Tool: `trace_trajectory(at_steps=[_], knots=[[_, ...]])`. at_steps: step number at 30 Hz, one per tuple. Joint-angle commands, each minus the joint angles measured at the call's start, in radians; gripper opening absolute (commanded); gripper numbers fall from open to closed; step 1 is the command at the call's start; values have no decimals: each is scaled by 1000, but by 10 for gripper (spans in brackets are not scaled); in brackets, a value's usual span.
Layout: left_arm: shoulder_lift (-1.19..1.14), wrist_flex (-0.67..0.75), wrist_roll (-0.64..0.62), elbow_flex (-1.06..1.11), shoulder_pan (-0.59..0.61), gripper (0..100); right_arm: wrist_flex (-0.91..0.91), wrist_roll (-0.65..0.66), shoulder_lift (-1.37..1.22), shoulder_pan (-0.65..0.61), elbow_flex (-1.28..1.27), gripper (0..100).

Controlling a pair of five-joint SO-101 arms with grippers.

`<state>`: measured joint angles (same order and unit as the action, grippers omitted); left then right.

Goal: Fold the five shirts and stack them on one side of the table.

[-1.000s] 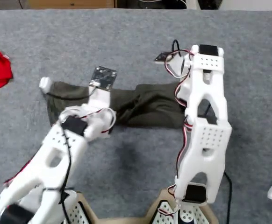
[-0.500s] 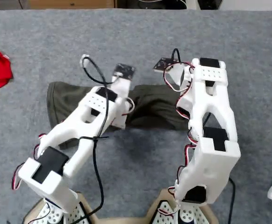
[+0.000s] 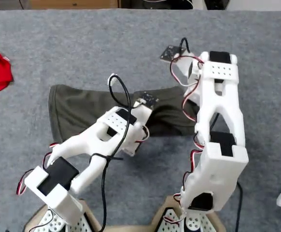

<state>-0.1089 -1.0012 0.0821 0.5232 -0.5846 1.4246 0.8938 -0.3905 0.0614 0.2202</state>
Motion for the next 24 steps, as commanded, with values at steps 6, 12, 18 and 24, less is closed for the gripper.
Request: trace_trajectory(at_steps=[6, 12, 18, 24], knots=[[216, -146, 5, -8, -21, 19, 129, -31, 13, -8, 242, 51], [513, -285, 8, -15, 31, 19, 253, -147, 12, 13, 424, 51], [647, -299, 9, -18, 500, 20, 255, -287, 4, 64, 412, 51], [509, -264, 6, -97, 830, 136, 157, -405, -67, 13, 384, 87]])
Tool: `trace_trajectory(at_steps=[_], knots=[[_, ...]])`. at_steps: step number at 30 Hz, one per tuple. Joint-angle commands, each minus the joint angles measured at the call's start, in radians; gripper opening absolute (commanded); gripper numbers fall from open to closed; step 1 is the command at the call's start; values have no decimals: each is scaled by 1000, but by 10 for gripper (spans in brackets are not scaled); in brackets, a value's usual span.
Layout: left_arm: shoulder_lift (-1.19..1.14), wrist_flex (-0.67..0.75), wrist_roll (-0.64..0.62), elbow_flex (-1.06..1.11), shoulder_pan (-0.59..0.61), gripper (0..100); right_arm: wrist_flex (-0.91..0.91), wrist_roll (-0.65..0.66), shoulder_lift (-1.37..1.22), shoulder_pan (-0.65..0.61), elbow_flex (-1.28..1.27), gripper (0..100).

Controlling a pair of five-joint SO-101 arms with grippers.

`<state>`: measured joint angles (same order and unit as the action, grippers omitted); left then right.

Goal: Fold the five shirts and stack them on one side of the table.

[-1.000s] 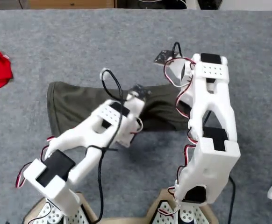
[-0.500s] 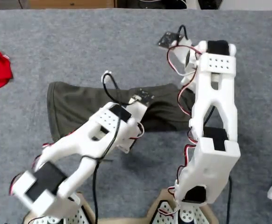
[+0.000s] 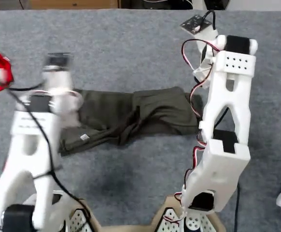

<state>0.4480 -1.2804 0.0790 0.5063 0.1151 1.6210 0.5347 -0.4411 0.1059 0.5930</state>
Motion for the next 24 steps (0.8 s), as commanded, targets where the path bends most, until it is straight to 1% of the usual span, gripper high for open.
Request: trace_trajectory(at_steps=[1, 3, 6, 11, 13, 15, 18, 22, 24], knots=[[-85, 14, 6, -100, 160, 172, -44, -54, -33, -45, 22, 97], [-162, 14, 9, -141, 210, 202, -46, -69, -73, -74, 53, 107], [-298, 17, 12, -207, 250, 198, -46, -94, -134, -93, 110, 107], [-513, 3, 5, -348, 226, 197, -18, -89, -225, -79, 254, 107], [-576, -28, 2, -413, 215, 199, 0, -87, -255, -59, 302, 107], [-630, -63, -29, -480, 207, 201, 6, -87, -289, -42, 343, 107], [-702, -80, -41, -571, 206, 204, 6, -86, -334, -24, 394, 107], [-780, -137, -52, -672, 204, 273, 37, -66, -374, -16, 452, 106], [-816, -147, -61, -706, 204, 279, 46, -64, -392, -15, 481, 106]])
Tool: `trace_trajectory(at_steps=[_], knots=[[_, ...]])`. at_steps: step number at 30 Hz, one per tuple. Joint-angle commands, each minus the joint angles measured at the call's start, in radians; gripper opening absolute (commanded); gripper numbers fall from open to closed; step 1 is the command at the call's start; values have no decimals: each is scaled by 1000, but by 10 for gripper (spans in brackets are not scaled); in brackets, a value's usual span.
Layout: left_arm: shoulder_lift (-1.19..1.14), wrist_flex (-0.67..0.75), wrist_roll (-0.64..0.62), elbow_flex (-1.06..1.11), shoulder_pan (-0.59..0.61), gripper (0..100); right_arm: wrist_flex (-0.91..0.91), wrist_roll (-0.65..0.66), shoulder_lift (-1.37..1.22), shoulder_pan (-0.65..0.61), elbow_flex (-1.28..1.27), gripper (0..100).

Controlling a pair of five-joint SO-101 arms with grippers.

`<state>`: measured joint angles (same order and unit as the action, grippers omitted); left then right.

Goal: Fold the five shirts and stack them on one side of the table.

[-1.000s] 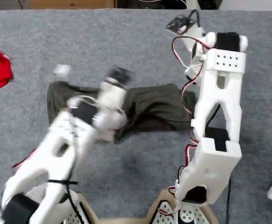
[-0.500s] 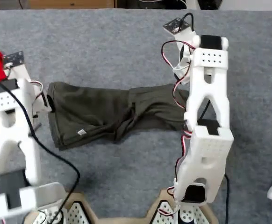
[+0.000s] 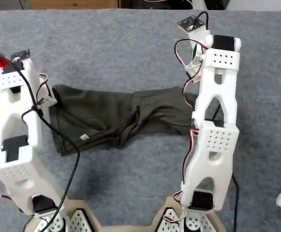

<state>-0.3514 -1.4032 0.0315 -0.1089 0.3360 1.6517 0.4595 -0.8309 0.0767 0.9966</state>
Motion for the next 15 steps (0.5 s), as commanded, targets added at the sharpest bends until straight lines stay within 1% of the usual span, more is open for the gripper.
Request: trace_trajectory(at_steps=[1, 7, 10, 12, 15], knots=[[-35, -25, -3, -100, -17, 279, 15, 11, -10, 15, 88, 106], [-160, -21, 103, -114, -18, 278, 15, 17, -41, 15, 104, 106], [-219, -21, 126, -121, -17, 266, 15, 17, -41, 15, 102, 106], [-252, -23, 140, -144, -15, 223, 14, 17, -41, 15, 102, 106], [-297, -23, 176, -173, -17, 133, 12, 17, -42, 15, 102, 106]])
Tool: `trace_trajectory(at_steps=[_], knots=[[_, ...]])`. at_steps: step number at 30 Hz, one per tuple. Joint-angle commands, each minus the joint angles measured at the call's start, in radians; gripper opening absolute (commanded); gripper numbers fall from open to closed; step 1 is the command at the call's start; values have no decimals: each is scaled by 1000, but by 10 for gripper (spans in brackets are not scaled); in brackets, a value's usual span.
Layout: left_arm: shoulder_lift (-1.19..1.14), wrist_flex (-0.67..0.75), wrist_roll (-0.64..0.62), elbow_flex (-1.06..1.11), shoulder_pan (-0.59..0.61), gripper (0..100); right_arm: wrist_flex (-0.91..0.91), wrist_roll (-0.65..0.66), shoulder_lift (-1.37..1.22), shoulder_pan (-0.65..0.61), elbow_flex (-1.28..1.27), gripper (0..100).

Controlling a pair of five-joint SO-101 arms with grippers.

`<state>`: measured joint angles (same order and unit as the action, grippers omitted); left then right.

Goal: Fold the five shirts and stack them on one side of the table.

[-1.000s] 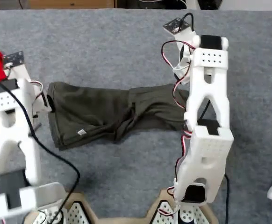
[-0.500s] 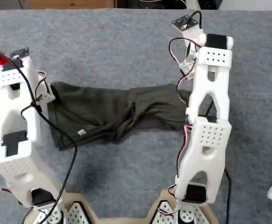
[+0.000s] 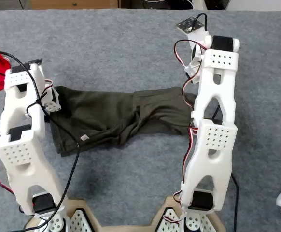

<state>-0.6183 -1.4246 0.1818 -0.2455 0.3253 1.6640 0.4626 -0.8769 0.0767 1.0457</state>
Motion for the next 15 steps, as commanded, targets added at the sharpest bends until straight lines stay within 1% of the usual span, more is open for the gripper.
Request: trace_trajectory(at_steps=[1, 3, 8, 12, 15], knots=[[-44, -5, 26, -51, -8, 98, 0, 14, 4, 15, 53, 106], [-71, -6, 23, -80, -3, 18, -2, 14, 4, 16, 53, 106], [-99, -55, 21, -175, 14, 19, -3, 15, 4, 21, 54, 106], [-99, -180, 26, -365, 41, 19, -3, 52, 8, 42, 54, 106], [-101, -302, 28, -566, 55, 19, 0, 78, 8, 96, 94, 106]])
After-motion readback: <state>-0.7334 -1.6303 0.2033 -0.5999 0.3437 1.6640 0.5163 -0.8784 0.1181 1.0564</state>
